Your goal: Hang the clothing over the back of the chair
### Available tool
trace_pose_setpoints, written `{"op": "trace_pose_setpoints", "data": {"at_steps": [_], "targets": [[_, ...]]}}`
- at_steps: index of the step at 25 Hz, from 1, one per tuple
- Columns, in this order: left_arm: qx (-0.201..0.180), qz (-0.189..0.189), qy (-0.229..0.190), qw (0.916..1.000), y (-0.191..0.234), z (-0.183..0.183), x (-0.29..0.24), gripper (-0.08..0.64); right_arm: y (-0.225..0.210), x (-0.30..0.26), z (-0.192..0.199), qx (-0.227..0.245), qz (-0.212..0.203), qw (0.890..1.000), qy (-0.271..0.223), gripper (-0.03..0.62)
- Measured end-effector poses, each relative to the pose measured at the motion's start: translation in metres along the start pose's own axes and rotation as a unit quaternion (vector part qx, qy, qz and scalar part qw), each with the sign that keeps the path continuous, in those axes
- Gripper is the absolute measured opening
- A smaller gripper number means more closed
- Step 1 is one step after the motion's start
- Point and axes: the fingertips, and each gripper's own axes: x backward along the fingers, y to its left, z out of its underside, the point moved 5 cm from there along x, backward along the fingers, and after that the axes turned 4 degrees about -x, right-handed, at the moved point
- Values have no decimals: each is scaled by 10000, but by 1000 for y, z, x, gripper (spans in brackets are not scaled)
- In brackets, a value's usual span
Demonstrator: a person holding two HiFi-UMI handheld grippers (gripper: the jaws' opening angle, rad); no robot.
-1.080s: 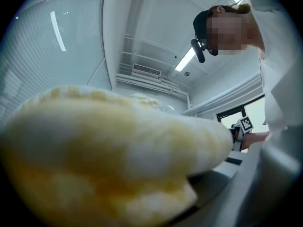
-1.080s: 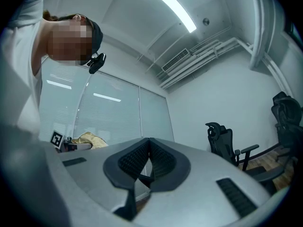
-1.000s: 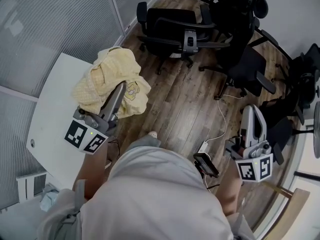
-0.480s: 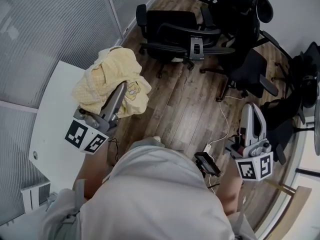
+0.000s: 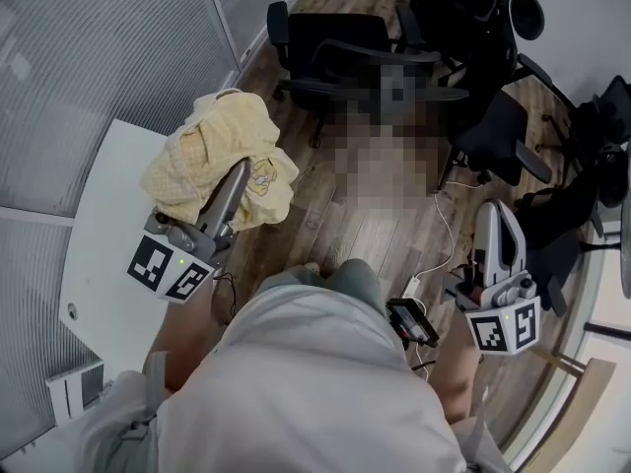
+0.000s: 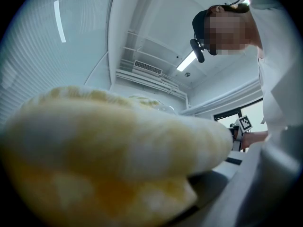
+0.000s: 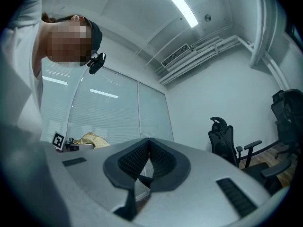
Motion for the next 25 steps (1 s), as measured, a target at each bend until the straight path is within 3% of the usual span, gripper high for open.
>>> {"op": "trace_pose_setpoints", "data": {"at_steps": [9, 19, 25], "targets": [[18, -17, 65, 10000, 2, 3, -2, 118, -1, -7, 7, -103, -47, 9999, 102, 21], [-41, -287, 36, 9996, 6, 10, -3, 118, -10, -38, 14, -165, -412, 9990, 20, 21], [-17, -426, 122, 9990, 28, 9, -49, 118, -51, -86, 11, -294, -443, 9985, 107, 21]]}}
